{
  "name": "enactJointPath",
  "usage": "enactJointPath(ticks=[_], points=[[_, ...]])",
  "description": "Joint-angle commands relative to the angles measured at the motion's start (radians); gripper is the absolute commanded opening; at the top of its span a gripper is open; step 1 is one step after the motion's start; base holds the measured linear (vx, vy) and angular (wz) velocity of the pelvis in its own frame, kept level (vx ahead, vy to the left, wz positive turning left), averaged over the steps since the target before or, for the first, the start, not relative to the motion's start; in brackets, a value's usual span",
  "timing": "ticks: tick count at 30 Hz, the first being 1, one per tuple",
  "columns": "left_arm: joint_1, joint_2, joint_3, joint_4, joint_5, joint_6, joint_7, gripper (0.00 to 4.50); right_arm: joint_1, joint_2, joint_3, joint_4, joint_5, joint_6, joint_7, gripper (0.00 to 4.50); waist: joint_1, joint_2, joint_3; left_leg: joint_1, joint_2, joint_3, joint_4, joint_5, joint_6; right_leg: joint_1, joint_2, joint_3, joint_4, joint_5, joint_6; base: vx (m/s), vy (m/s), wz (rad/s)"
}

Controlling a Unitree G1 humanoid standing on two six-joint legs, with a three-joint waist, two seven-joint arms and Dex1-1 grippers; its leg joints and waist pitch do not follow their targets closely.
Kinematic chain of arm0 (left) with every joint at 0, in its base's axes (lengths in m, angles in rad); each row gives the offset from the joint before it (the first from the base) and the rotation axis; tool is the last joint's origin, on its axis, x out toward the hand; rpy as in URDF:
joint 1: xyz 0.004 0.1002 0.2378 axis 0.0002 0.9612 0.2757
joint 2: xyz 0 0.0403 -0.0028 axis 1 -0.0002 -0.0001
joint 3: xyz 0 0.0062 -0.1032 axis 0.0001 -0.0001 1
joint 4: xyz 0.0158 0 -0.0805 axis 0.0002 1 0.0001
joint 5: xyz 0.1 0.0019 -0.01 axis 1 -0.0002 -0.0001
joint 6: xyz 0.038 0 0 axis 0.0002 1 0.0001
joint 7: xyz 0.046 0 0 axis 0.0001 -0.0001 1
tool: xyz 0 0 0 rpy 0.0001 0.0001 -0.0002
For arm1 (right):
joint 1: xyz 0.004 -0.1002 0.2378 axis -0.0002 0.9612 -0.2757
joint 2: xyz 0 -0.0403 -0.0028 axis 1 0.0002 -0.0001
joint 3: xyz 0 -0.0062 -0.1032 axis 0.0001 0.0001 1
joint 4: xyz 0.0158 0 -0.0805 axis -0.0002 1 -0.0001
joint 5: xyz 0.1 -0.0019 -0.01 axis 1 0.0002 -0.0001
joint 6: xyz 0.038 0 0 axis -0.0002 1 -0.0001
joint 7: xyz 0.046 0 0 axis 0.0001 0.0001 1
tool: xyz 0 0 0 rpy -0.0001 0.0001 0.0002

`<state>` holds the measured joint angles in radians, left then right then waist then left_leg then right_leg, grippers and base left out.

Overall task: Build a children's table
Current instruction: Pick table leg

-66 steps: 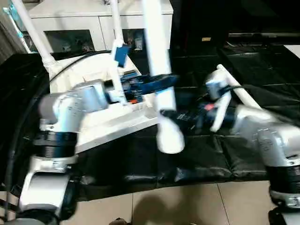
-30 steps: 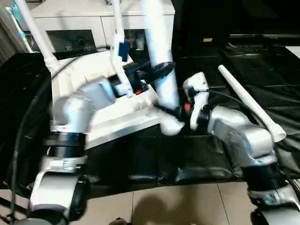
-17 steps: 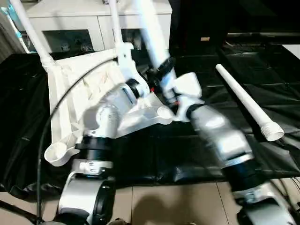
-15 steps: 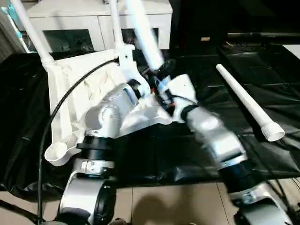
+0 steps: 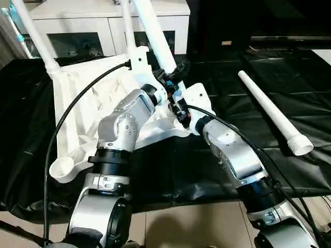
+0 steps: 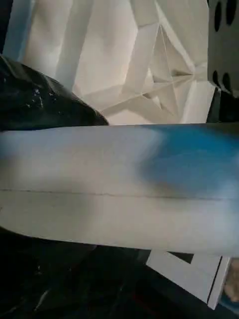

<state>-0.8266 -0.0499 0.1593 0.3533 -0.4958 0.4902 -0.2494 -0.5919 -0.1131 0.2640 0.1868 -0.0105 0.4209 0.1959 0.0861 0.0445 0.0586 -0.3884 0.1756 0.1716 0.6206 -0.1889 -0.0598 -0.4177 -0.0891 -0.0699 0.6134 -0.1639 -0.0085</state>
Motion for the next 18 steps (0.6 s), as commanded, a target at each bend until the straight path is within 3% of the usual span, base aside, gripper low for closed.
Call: enactJointPath(ticks=[1,2,3,6,9,12,15,18], points=[[-0.015,0.019,0.018,0.007,0.008,-0.022,0.006,2.48,-0.031,-0.008,-0.018,0.001,-0.013,-0.035,0.0,1.87,-0.004,-0.008,-0.083,0.011,0.032,-0.012,-0.069,-0.113,0.049,0.067,-0.045,0.04,-0.061,-0.121,-0.202,0.0,0.0,0.0],[-0.016,0.02,0.019,0.007,0.008,-0.021,0.007,2.48,-0.032,-0.011,-0.015,0.002,-0.02,-0.046,-0.003,1.87,-0.004,-0.008,-0.083,0.011,0.032,-0.012,-0.069,-0.113,0.049,0.067,-0.045,0.04,-0.061,-0.121,-0.202,0.0,0.0,0.0],[-0.016,0.021,0.019,0.006,0.008,-0.021,0.006,2.12,-0.032,-0.009,-0.018,0.002,-0.012,-0.046,0.004,2.57,-0.003,-0.008,-0.083,0.011,0.032,-0.011,-0.069,-0.113,0.05,0.067,-0.045,0.04,-0.061,-0.115,-0.203,0.0,0.0,0.0],[-0.018,0.047,0.012,-0.002,0.005,-0.007,-0.03,2.06,-0.033,0.017,-0.093,-0.007,0.098,-0.033,0.068,2.6,-0.005,-0.009,-0.083,0.01,0.033,-0.013,-0.07,-0.124,0.064,0.07,-0.047,0.04,-0.06,-0.115,-0.204,0.0,0.0,0.0],[-0.016,0.067,-0.003,-0.012,0.006,0.007,-0.065,1.9,-0.039,0.011,-0.119,-0.01,0.131,-0.015,0.097,2.95,-0.004,-0.006,-0.083,0.012,0.034,-0.012,-0.07,-0.114,0.068,0.067,-0.046,0.04,-0.059,-0.107,-0.216,0.0,0.0,0.0],[0.0,0.117,-0.048,-0.06,-0.023,0.086,-0.18,1.88,-0.045,-0.022,-0.162,-0.041,0.232,0.041,0.219,3.12,-0.001,-0.004,-0.084,0.014,0.036,-0.013,-0.07,-0.117,0.069,0.067,-0.047,0.04,-0.057,-0.105,-0.221,0.0,0.0,0.0],[0.021,0.174,-0.084,-0.136,-0.103,0.203,-0.314,1.88,-0.028,-0.109,-0.15,-0.101,0.308,0.119,0.39,3.2,0.005,-0.004,-0.083,0.015,0.038,-0.012,-0.068,-0.102,0.078,0.071,-0.046,0.04,-0.047,-0.064,-0.246,0.0,0.0,0.0],[0.036,0.234,-0.13,-0.191,-0.146,0.271,-0.419,1.88,-0.003,-0.174,-0.133,-0.15,0.344,0.133,0.503,3.2,0.006,-0.005,-0.083,0.013,0.037,-0.011,-0.067,-0.109,0.08,0.073,-0.049,0.04,-0.049,-0.079,-0.252,0.0,0.0,0.0]])
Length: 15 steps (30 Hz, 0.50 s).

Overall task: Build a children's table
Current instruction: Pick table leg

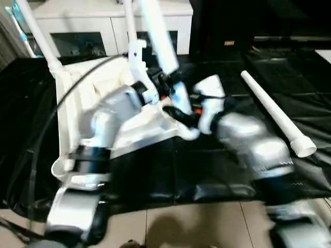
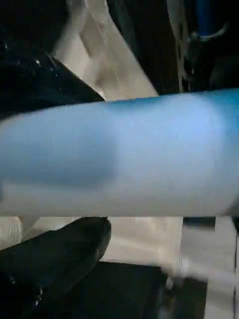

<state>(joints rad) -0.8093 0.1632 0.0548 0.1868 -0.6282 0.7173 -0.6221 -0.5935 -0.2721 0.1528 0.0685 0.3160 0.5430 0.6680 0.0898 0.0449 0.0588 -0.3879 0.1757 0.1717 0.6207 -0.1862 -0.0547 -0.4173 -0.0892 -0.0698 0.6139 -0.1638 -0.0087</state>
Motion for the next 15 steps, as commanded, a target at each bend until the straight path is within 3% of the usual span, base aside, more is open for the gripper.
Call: enactJointPath(ticks=[1,7,13,15], points=[[0.023,0.034,-0.034,-0.037,-0.023,0.055,-0.069,1.88,0.003,-0.027,-0.022,-0.043,0.03,0.017,0.052,3.2,0.0,-0.005,-0.08,0.011,0.038,-0.01,-0.069,-0.118,0.075,0.07,-0.048,0.042,-0.051,-0.091,-0.251,0.0,0.0,0.0],[0.039,0.125,-0.076,-0.109,-0.081,0.145,-0.225,1.88,0.033,-0.124,-0.007,-0.131,0.116,0.072,0.209,3.2,-0.002,-0.006,-0.076,0.014,0.037,-0.012,-0.073,-0.165,0.041,0.069,-0.049,0.041,-0.064,-0.221,-0.216,0.0,0.0,0.0],[0.051,0.162,-0.097,-0.135,-0.095,0.168,-0.277,1.88,0.044,-0.15,-0.009,-0.157,0.145,0.109,0.256,3.2,-0.002,-0.003,-0.075,0.016,0.037,-0.012,-0.074,-0.178,0.022,0.063,-0.046,0.041,-0.067,-0.249,-0.206,0.0,0.0,0.0],[0.052,0.165,-0.095,-0.138,-0.099,0.171,-0.283,1.88,0.051,-0.16,-0.002,-0.164,0.154,0.117,0.263,2.92,-0.002,-0.004,-0.077,0.015,0.037,-0.013,-0.074,-0.171,0.018,0.065,-0.047,0.041,-0.066,-0.242,-0.204,0.0,0.0,0.0]])
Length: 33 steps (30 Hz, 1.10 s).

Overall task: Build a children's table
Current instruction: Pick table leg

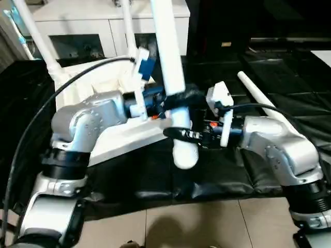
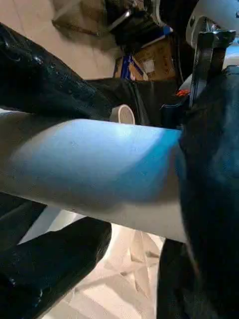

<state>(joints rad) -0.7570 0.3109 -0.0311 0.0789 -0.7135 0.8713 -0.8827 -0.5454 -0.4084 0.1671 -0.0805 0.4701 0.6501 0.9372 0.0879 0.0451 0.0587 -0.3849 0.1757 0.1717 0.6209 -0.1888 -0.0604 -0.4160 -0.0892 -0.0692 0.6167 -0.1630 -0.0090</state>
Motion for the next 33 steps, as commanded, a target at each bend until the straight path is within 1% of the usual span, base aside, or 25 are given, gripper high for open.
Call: enactJointPath(ticks=[1,2,4,5,6,8,10,11,15,16,23,24,25,27,28,29,30,31,32,33], points=[[0.0,0.014,-0.006,-0.03,-0.015,0.016,-0.022,1.88,0.007,-0.027,-0.013,-0.017,0.002,0.015,-0.004,2.85,0.001,-0.003,-0.077,0.012,0.037,-0.013,-0.074,-0.166,0.023,0.063,-0.047,0.04,-0.069,-0.239,-0.204,0.0,0.0,0.0],[0.0,0.014,-0.006,-0.03,-0.015,0.016,-0.022,1.88,0.007,-0.027,-0.013,-0.017,0.002,0.015,-0.004,2.85,0.001,-0.003,-0.077,0.012,0.037,-0.013,-0.074,-0.165,0.024,0.063,-0.047,0.04,-0.068,-0.232,-0.205,0.0,0.0,0.0],[-0.001,0.014,-0.004,-0.028,-0.018,0.018,-0.024,1.88,0.011,-0.031,-0.01,-0.023,0.009,0.025,0.002,2.59,0.002,-0.005,-0.078,0.01,0.035,-0.012,-0.073,-0.151,0.028,0.065,-0.047,0.041,-0.067,-0.221,-0.205,0.0,0.0,0.0],[-0.002,0.014,-0.004,-0.028,-0.018,0.018,-0.024,1.88,0.011,-0.031,-0.009,-0.024,0.009,0.026,0.003,2.59,0.002,-0.005,-0.078,0.01,0.036,-0.013,-0.073,-0.147,0.029,0.064,-0.047,0.04,-0.066,-0.218,-0.206,0.0,0.0,0.0],[-0.006,0.014,0.0,-0.022,-0.017,0.017,-0.025,1.88,0.014,-0.037,-0.005,-0.03,0.011,0.035,0.007,2.43,0.002,-0.006,-0.079,0.01,0.036,-0.012,-0.072,-0.141,0.031,0.064,-0.047,0.04,-0.066,-0.209,-0.209,0.0,0.0,0.0],[-0.01,0.011,0.006,-0.014,-0.014,0.012,-0.021,1.88,0.016,-0.039,-0.001,-0.032,0.009,0.038,0.009,2.39,0.002,-0.006,-0.08,0.009,0.036,-0.013,-0.071,-0.129,0.034,0.065,-0.047,0.04,-0.063,-0.192,-0.212,0.0,0.0,0.0],[-0.013,0.006,0.014,-0.01,-0.016,0.013,-0.015,1.88,0.017,-0.039,-0.001,-0.033,0.009,0.04,0.012,2.15,0.003,-0.008,-0.082,0.009,0.036,-0.012,-0.069,-0.116,0.039,0.066,-0.046,0.04,-0.061,-0.17,-0.219,0.0,0.0,0.0],[-0.014,0.004,0.018,-0.008,-0.018,0.013,-0.01,1.88,0.017,-0.039,0.0,-0.032,0.009,0.04,0.01,2.08,0.003,-0.007,-0.082,0.008,0.035,-0.012,-0.069,-0.113,0.041,0.066,-0.046,0.04,-0.06,-0.166,-0.221,0.0,0.0,0.0],[-0.016,0.001,0.022,-0.003,-0.015,0.01,0.0,1.88,0.015,-0.036,0.0,-0.027,0.003,0.035,0.002,1.96,0.003,-0.007,-0.08,0.009,0.035,-0.011,-0.069,-0.118,0.044,0.065,-0.047,0.04,-0.063,-0.177,-0.222,0.0,0.0,0.0],[-0.017,-0.004,0.025,0.006,-0.004,0.0,0.013,1.88,0.013,-0.031,-0.002,-0.023,0.001,0.035,-0.006,1.96,0.002,-0.008,-0.08,0.009,0.035,-0.011,-0.07,-0.126,0.043,0.065,-0.047,0.04,-0.064,-0.193,-0.219,0.0,0.0,0.0],[-0.019,-0.02,0.035,0.023,0.018,-0.023,0.053,1.88,0.005,-0.005,-0.009,-0.003,-0.013,0.023,-0.051,1.94,0.002,-0.008,-0.079,0.009,0.036,-0.012,-0.071,-0.136,0.033,0.065,-0.047,0.04,-0.067,-0.221,-0.204,0.0,0.0,0.0],[-0.036,-0.047,0.067,0.059,0.013,-0.014,0.108,2.58,0.0,0.009,-0.01,0.01,-0.029,0.01,-0.08,1.93,0.0,-0.008,-0.078,0.008,0.034,-0.01,-0.07,-0.133,0.03,0.064,-0.046,0.04,-0.068,-0.218,-0.205,0.0,0.0,0.0],[-0.048,-0.068,0.088,0.082,0.024,-0.032,0.162,2.58,-0.003,0.024,-0.009,0.02,-0.045,-0.005,-0.108,1.93,0.001,-0.009,-0.079,0.009,0.033,-0.01,-0.069,-0.136,0.027,0.064,-0.046,0.039,-0.07,-0.224,-0.205,0.0,0.0,0.0],[-0.055,-0.084,0.097,0.092,0.044,-0.054,0.21,2.58,-0.007,0.037,-0.003,0.029,-0.068,-0.018,-0.139,1.93,0.001,-0.009,-0.079,0.008,0.033,-0.011,-0.069,-0.133,0.019,0.064,-0.046,0.038,-0.07,-0.225,-0.202,0.0,0.0,0.0],[-0.055,-0.084,0.097,0.092,0.044,-0.054,0.21,2.64,-0.007,0.037,-0.003,0.029,-0.068,-0.018,-0.139,1.91,0.002,-0.01,-0.081,0.009,0.032,-0.012,-0.069,-0.129,0.018,0.066,-0.046,0.038,-0.069,-0.221,-0.196,0.0,0.0,0.0],[-0.056,-0.091,0.085,0.097,0.08,-0.082,0.245,2.77,-0.008,0.047,0.009,0.037,-0.095,-0.037,-0.166,1.88,0.002,-0.01,-0.08,0.007,0.033,-0.014,-0.071,-0.129,0.022,0.067,-0.047,0.038,-0.069,-0.22,-0.19,0.0,0.0,0.0],[-0.057,-0.103,0.07,0.108,0.128,-0.125,0.295,2.98,-0.01,0.061,0.025,0.048,-0.13,-0.058,-0.204,1.86,0.0,-0.01,-0.078,0.008,0.034,-0.013,-0.072,-0.137,0.02,0.064,-0.046,0.038,-0.073,-0.234,-0.182,0.0,0.0,0.0],[-0.058,-0.106,0.067,0.111,0.138,-0.134,0.306,2.98,-0.01,0.064,0.028,0.051,-0.137,-0.061,-0.212,1.86,0.0,-0.011,-0.08,0.007,0.033,-0.013,-0.07,-0.125,0.019,0.066,-0.046,0.039,-0.07,-0.222,-0.176,0.0,0.0,0.0],[-0.058,-0.111,0.066,0.117,0.15,-0.146,0.322,3.0,-0.01,0.069,0.032,0.054,-0.144,-0.065,-0.222,1.86,0.001,-0.011,-0.082,0.007,0.032,-0.012,-0.07,-0.118,0.022,0.067,-0.047,0.039,-0.069,-0.213,-0.177,0.0,0.0,0.0],[-0.062,-0.141,0.058,0.157,0.223,-0.225,0.424,3.05,-0.011,0.098,0.058,0.07,-0.193,-0.086,-0.283,1.86,0.0,-0.011,-0.082,0.003,0.033,-0.014,-0.069,-0.101,0.027,0.066,-0.045,0.039,-0.067,-0.188,-0.18,0.0,0.0,0.0]])
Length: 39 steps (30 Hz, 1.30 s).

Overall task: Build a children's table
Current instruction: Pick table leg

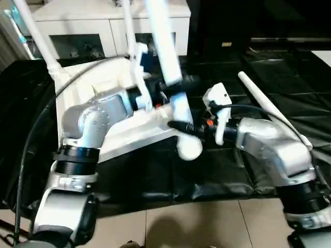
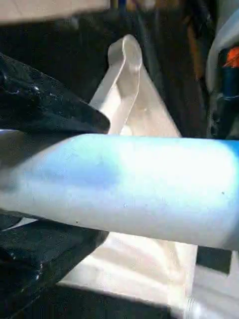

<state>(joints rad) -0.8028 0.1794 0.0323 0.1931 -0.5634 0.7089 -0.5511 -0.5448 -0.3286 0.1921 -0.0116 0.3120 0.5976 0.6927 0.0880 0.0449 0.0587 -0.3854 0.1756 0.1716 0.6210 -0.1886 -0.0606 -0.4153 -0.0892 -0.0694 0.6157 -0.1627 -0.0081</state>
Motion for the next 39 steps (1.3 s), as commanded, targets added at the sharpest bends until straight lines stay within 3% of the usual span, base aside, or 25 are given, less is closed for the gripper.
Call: enactJointPath(ticks=[1,7,11,12,17,28,29,34,39], points=[[-0.018,-0.019,-0.004,0.054,0.091,-0.082,0.118,3.16,-0.011,0.026,0.04,0.005,-0.047,-0.039,-0.054,1.86,-0.001,-0.012,-0.082,0.006,0.031,-0.012,-0.068,-0.107,0.026,0.066,-0.045,0.038,-0.068,-0.188,-0.179,0.0,0.0,0.0],[-0.028,-0.101,0.056,0.095,0.08,-0.117,0.231,3.26,-0.007,0.091,0.068,0.025,-0.124,-0.087,-0.166,1.85,-0.001,-0.008,-0.086,0.003,0.032,-0.013,-0.066,-0.076,0.039,0.065,-0.045,0.038,-0.059,-0.103,-0.208,0.0,0.0,0.0],[-0.017,-0.134,0.046,0.095,0.115,-0.129,0.288,3.26,-0.018,0.158,0.028,0.057,-0.154,-0.106,-0.282,1.85,-0.003,-0.005,-0.085,0.004,0.032,-0.013,-0.067,-0.095,0.05,0.065,-0.047,0.038,-0.062,-0.11,-0.217,0.0,0.0,0.0],[-0.015,-0.139,0.044,0.098,0.124,-0.134,0.299,2.99,-0.022,0.168,0.022,0.063,-0.158,-0.109,-0.295,1.84,-0.003,-0.004,-0.085,0.005,0.032,-0.013,-0.068,-0.104,0.048,0.066,-0.047,0.038,-0.063,-0.122,-0.216,0.0,0.0,0.0],[-0.003,-0.157,0.035,0.095,0.137,-0.147,0.299,2.64,-0.039,0.191,0.013,0.084,-0.182,-0.135,-0.333,1.84,-0.004,-0.002,-0.082,0.009,0.035,-0.015,-0.073,-0.142,0.031,0.063,-0.046,0.038,-0.067,-0.163,-0.196,0.0,0.0,0.0],[-0.011,-0.149,0.053,0.093,0.13,-0.155,0.275,1.83,-0.057,0.203,0.0,0.111,-0.2,-0.157,-0.358,1.84,-0.004,0.0,-0.083,0.009,0.034,-0.014,-0.072,-0.132,0.039,0.064,-0.046,0.039,-0.063,-0.117,-0.211,0.0,0.0,0.0],[-0.011,-0.149,0.053,0.093,0.13,-0.155,0.275,1.8,-0.057,0.203,0.0,0.111,-0.2,-0.157,-0.358,2.19,-0.004,0.0,-0.082,0.008,0.034,-0.015,-0.072,-0.135,0.038,0.065,-0.046,0.039,-0.064,-0.122,-0.211,0.0,0.0,0.0],[-0.03,-0.118,0.063,0.088,0.106,-0.131,0.227,1.77,-0.076,0.204,-0.07,0.119,-0.129,-0.145,-0.315,2.87,-0.003,0.001,-0.082,0.011,0.035,-0.014,-0.073,-0.151,0.037,0.064,-0.047,0.04,-0.064,-0.138,-0.209,0.0,0.0,0.0],[-0.05,-0.078,0.073,0.06,0.024,-0.034,0.12,1.77,-0.096,0.16,-0.13,0.112,-0.039,-0.088,-0.223,3.15,-0.001,0.0,-0.083,0.011,0.035,-0.013,-0.07,-0.123,0.051,0.067,-0.046,0.039,-0.055,-0.087,-0.237,0.0,0.0,0.0]])
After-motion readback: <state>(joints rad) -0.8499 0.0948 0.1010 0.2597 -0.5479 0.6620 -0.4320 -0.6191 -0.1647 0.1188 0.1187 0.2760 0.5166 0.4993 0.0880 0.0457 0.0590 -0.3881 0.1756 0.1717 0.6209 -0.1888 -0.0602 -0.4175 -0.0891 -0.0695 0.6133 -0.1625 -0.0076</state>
